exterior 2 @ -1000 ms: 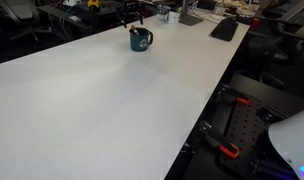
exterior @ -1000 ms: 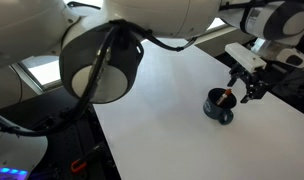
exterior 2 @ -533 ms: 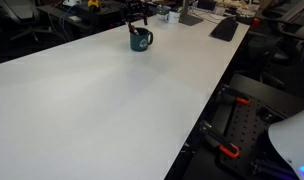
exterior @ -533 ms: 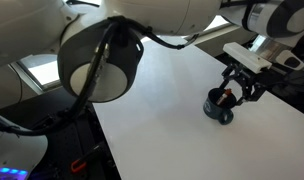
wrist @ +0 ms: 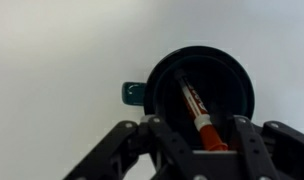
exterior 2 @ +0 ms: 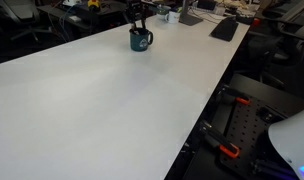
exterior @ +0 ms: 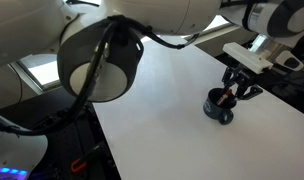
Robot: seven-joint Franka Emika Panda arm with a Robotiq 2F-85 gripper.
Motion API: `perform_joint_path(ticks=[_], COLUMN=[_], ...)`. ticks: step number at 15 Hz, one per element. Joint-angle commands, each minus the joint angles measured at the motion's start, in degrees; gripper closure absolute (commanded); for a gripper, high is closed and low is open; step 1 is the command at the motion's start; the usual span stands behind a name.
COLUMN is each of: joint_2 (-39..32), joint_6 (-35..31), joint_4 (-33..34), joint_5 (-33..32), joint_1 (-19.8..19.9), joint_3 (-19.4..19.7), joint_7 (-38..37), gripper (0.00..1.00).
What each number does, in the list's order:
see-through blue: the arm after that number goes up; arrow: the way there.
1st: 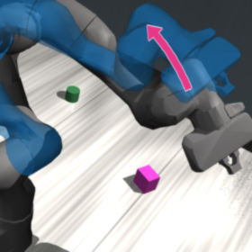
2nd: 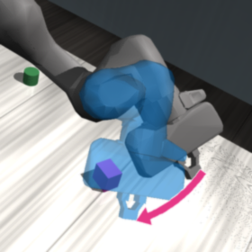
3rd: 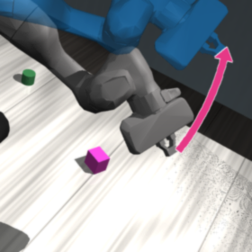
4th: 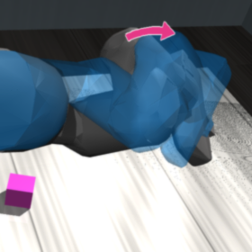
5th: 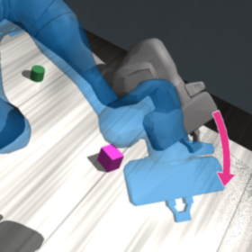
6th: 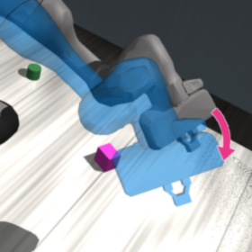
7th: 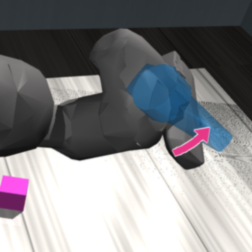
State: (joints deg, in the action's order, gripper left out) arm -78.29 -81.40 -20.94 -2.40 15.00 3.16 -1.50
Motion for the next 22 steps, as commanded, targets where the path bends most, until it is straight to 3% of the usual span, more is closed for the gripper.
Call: perform_joint_path(ticks=[1,2,6,7,15,22], joint_2=[1.2,1.15,0.94,0.77,-1.8,-0.17], joint_6=[1.82,1.82,2.51,2.61,2.56,1.48], joint_4=[-1.35,-1.38,-1.64,-1.68,1.02,-0.64], joint_5=[-0.9,-1.03,-1.5,-1.57,-2.51,-2.23], joint_1=[-0.52,-0.51,-0.41,-0.45,-1.53,-2.09], joint_3=[1.35,1.48,1.53,1.57,2.46,2.13], joint_7=[1.29,1.63,2.53,2.48,0.95,0.75], gripper=[0.27,0.27,0.01,0.0,0.0,0.0])
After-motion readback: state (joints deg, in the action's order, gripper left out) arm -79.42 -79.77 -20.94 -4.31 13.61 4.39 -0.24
